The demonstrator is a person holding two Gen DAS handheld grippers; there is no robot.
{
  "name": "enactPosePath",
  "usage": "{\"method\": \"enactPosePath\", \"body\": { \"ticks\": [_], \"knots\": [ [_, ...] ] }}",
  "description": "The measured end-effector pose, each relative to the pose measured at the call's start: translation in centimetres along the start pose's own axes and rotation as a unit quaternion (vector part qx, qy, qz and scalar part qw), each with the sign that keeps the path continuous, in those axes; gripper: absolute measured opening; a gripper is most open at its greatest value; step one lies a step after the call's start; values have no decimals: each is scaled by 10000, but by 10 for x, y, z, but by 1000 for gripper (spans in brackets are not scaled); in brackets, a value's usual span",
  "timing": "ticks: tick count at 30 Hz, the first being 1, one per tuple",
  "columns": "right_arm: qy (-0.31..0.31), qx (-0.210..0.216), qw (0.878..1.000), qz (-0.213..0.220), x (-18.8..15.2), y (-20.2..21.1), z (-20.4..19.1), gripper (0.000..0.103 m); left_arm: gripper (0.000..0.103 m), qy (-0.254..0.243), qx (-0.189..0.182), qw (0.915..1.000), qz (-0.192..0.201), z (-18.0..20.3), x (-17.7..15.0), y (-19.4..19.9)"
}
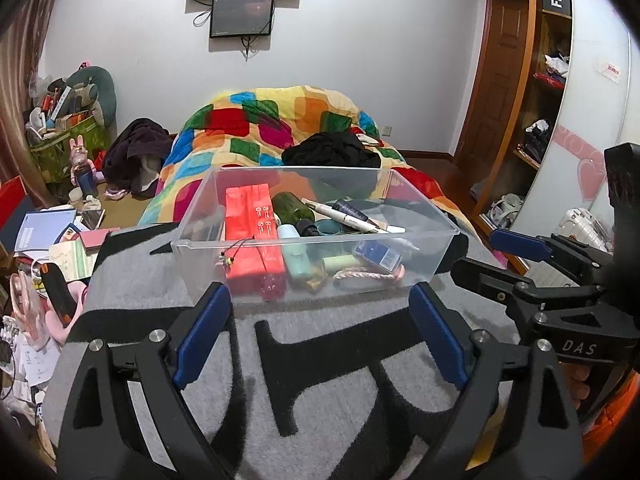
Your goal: Organize objects
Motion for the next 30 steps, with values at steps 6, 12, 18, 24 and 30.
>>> {"method": "enactPosePath", "body": {
  "ticks": [6,12,18,24,30],
  "knots": [
    [-34,30,10000,-10,-1,0,2,71,92,64,1,10000,17,-2,-1,1],
    [-56,60,10000,-4,-1,1,2,71,92,76,-16,10000,22,-2,-1,1],
    [-73,78,9999,-10,-1,2,0,72,92,93,-14,10000,24,-2,0,1],
    [-79,84,9999,-6,-2,2,0,74,92,98,-22,9999,21,-1,0,0],
    [-81,88,9999,-9,-2,3,-1,74,95,103,-34,9999,35,-1,-1,1]
  ]
}}
Point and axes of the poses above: each gripper's, at about its wrist camera, not at the fingertips, and y roughly against the way its jaws point, z to its right, x to its top, the point moved 4 cm from there along -y, roughly the way its jaws point, and after that the axes turned 15 degrees about -x, right-handed, at the moved point
